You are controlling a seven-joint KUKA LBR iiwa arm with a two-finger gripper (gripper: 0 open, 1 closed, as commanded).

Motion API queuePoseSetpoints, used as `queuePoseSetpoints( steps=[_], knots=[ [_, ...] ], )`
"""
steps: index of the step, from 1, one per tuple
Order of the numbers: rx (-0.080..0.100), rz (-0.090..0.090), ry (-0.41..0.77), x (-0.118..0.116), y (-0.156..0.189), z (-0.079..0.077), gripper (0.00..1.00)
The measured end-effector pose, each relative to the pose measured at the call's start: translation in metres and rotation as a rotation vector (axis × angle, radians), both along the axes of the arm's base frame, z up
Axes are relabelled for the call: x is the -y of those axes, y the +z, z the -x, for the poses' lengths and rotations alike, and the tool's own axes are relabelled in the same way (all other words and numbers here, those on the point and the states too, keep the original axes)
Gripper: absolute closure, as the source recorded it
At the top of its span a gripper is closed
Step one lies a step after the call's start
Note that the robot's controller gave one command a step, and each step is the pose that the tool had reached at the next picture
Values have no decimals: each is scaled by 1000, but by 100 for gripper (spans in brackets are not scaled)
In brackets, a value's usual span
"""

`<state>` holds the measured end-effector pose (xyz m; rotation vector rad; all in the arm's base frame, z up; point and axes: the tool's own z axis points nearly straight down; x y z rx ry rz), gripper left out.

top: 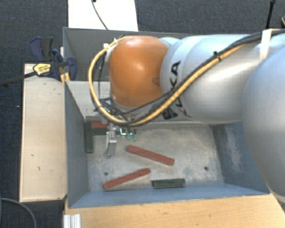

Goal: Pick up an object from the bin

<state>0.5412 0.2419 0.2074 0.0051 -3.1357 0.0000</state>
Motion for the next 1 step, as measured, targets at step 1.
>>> queuePoseSetpoints(
  steps=[1],
  knots=[
    [2,1,116,34,-142,-36,0]
  ],
)
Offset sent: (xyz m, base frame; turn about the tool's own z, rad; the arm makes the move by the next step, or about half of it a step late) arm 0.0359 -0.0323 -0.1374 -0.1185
